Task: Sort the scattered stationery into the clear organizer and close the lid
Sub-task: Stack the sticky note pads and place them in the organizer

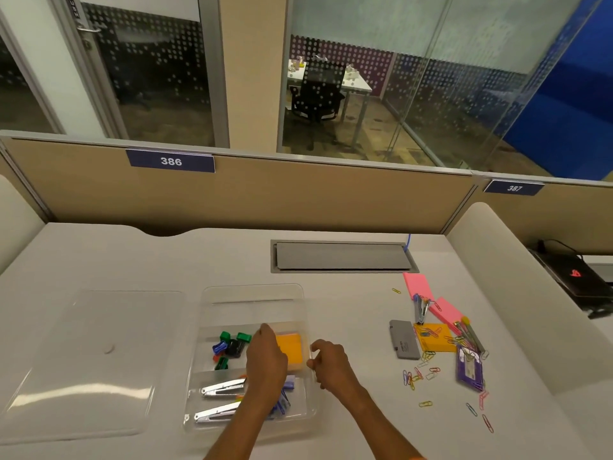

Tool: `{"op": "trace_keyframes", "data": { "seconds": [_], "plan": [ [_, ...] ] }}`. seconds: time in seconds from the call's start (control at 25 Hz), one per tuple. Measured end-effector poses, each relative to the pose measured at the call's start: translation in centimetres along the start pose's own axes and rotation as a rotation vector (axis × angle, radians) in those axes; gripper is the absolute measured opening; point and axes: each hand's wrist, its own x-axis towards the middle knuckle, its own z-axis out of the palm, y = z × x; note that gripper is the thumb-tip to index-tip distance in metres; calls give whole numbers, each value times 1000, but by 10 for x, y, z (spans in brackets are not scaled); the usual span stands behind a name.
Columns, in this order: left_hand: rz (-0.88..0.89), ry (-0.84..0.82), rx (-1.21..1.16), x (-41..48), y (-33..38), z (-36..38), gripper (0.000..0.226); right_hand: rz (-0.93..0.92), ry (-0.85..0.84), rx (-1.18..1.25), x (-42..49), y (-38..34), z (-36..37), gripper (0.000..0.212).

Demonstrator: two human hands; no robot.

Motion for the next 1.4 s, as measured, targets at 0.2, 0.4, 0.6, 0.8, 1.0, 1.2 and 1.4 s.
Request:
{"op": "trace_keyframes", "data": {
  "seconds": [0.2,0.4,0.6,0.8,1.0,1.2,1.4],
  "plan": [
    [174,-47,-118,-4,21,10,50,-55,62,-8,-9,7,-15,40],
    [331,-44,-107,-5,42,38,45,-21,179,43,-12,39,-57,42],
    [392,-125,-100,-11,78,82,42,82,308,85,-13,105,-116,32],
    [421,-276,-118,-12,104,133,37,190,422,73,-10,180,-175,22],
    [441,-399,-47,-9,124,181,36,284,551,64,12,236,-232,17],
    [415,-442,3,11,150,213,34,296,563,78,57,265,-277,16],
    [440,-411,40,52,193,235,37,231,373,7,112,279,-300,17]
  ]
}}
